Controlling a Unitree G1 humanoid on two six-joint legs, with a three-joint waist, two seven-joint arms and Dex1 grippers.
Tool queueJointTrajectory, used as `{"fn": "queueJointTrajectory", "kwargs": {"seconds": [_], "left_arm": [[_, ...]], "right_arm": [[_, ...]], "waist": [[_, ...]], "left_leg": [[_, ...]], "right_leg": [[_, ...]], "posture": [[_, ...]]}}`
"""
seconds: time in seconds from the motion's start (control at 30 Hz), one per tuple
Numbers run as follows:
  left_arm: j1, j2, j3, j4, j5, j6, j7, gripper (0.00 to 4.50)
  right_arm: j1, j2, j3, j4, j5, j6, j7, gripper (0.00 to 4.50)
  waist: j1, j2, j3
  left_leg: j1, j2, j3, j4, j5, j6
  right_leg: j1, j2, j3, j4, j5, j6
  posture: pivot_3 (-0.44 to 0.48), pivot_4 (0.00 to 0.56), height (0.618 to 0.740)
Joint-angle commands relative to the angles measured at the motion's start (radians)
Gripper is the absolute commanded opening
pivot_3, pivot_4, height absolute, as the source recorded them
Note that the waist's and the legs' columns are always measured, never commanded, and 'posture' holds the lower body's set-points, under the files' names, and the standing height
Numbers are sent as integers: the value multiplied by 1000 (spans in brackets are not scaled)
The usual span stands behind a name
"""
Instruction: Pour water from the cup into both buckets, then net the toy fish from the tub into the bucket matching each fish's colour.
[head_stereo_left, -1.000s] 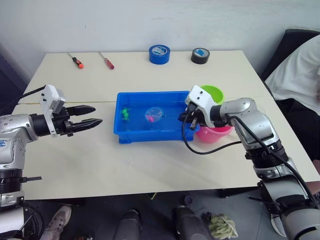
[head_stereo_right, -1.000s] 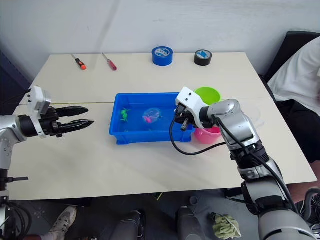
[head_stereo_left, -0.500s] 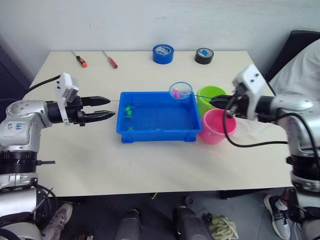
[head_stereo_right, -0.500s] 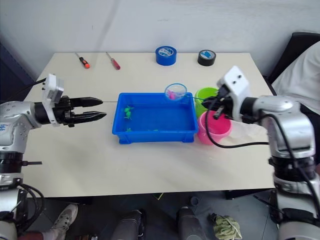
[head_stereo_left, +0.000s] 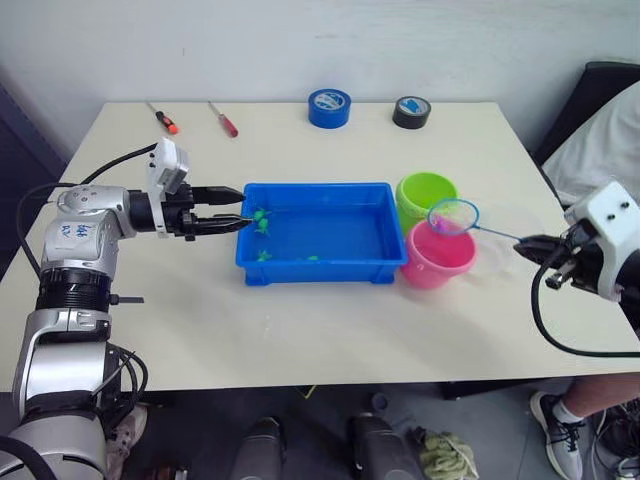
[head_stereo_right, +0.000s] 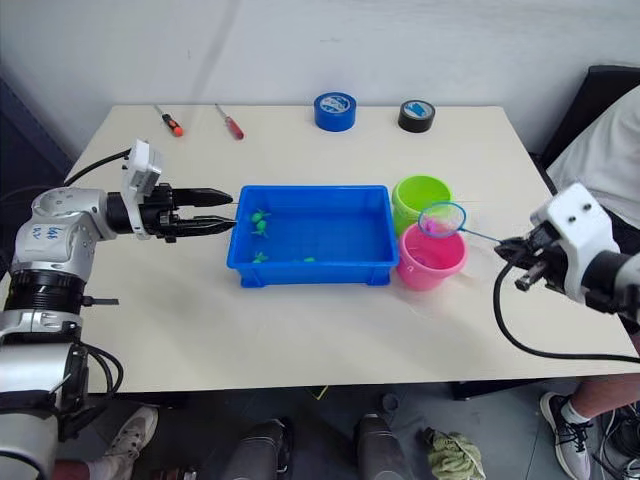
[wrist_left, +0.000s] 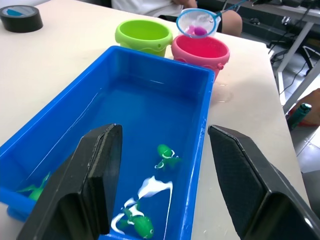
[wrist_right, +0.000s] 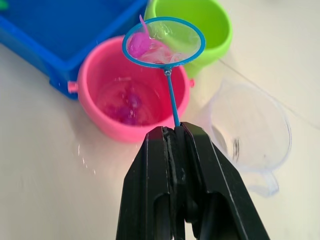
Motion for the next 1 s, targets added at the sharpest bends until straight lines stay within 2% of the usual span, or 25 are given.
{"fn": "queueJointTrajectory", "kwargs": {"seconds": [0.03,0.23,0.3,0.47,0.7,1.0], "left_arm": [[-38,-1,8,17,9,-26,-19,3029],[-51,-6,10,45,24,-40,-32,3029],[-53,-6,11,53,29,-45,-34,3029],[-55,-10,11,68,36,-56,-38,3029],[-51,-18,16,69,37,-61,-43,3029],[-43,-16,20,69,37,-64,-44,3029]], "right_arm": [[34,-20,-5,-40,-58,-90,-55,0],[124,-41,60,-40,-210,-306,-132,0],[193,-77,71,-31,-315,-457,-151,0],[268,-95,68,-24,-453,-651,-200,0],[339,-95,50,38,-703,-940,-358,0],[379,-86,37,104,-903,-1114,-492,0]], "waist": [[1,0,0],[4,0,0],[4,0,0],[2,0,0],[4,0,0],[2,0,0]], "left_leg": [[0,0,0,0,0,0],[0,0,0,0,0,0],[0,0,0,0,0,0],[0,-1,0,1,0,0],[0,-1,0,1,0,-1],[2,-1,0,1,0,-1]], "right_leg": [[0,0,0,0,0,0],[0,0,0,0,0,0],[0,0,0,0,0,0],[1,2,0,0,0,1],[1,4,0,0,0,1],[1,7,3,2,0,1]], "posture": [[0,150,734],[0,150,734],[0,150,734],[0,150,734],[0,150,734],[0,150,734]]}}
